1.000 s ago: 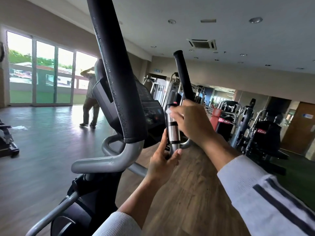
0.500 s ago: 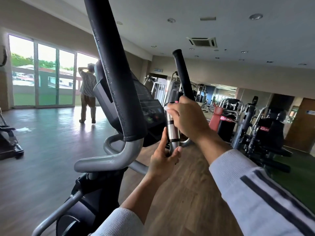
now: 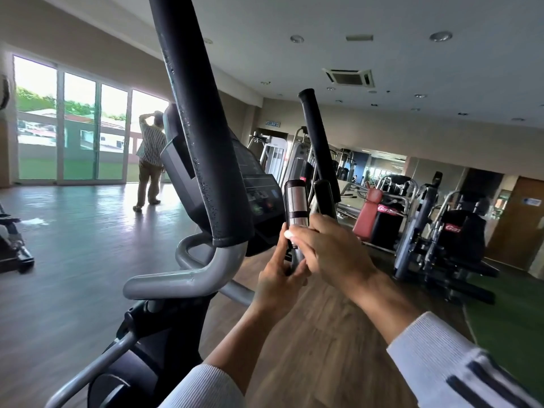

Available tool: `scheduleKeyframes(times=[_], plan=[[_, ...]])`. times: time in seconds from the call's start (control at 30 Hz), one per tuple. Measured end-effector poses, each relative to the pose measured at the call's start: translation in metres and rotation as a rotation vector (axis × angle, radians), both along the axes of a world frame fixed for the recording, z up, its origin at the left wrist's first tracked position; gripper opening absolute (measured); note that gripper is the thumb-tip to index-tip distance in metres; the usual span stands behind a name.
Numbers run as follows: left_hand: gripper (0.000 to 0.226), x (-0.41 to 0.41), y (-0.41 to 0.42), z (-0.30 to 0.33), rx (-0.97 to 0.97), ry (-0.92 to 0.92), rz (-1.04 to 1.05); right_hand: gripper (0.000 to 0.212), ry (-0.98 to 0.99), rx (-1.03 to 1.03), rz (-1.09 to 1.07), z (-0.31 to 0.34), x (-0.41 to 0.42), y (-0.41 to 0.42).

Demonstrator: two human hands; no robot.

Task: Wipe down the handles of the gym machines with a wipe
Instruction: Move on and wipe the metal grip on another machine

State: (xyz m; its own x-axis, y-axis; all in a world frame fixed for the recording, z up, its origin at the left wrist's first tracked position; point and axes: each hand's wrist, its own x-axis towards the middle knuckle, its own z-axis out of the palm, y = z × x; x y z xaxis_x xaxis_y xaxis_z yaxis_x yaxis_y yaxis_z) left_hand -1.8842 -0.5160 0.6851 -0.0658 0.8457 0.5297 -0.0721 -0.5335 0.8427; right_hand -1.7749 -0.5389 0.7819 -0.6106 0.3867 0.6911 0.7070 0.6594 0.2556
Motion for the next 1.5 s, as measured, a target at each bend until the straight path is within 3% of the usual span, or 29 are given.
scheduleKeyframes(times=[0.13, 0.3, 0.5, 0.63, 0.73, 1.0, 1.5], plan=[[0.082, -0.001, -0.006, 0.003, -0.013, -0.013, -0.024, 0.024, 0.036, 0.065, -0.022, 0.034, -0.019, 0.024], [0.082, -0.003, -0.004, 0.004, -0.007, 0.033, 0.009, 0.019, 0.096, 0.094, -0.050, 0.062, -0.037, 0.042], [0.082, -0.003, -0.003, 0.001, -0.002, 0.003, -0.003, 0.022, 0.066, 0.072, -0.035, 0.039, -0.025, 0.031], [0.084, -0.002, -0.003, 0.000, -0.014, 0.015, 0.000, 0.012, 0.052, 0.045, -0.004, -0.004, -0.008, 0.009], [0.086, -0.003, -0.004, 0.000, -0.009, 0.019, 0.031, 0.018, 0.036, 0.026, -0.018, -0.024, 0.000, 0.003], [0.083, -0.003, -0.007, 0.003, -0.033, 0.000, -0.024, 0.019, 0.204, 0.006, -0.026, 0.010, -0.009, 0.014], [0.082, -0.001, -0.017, 0.009, -0.079, 0.040, 0.022, 0.017, 0.305, -0.035, -0.022, -0.010, -0.002, 0.013]])
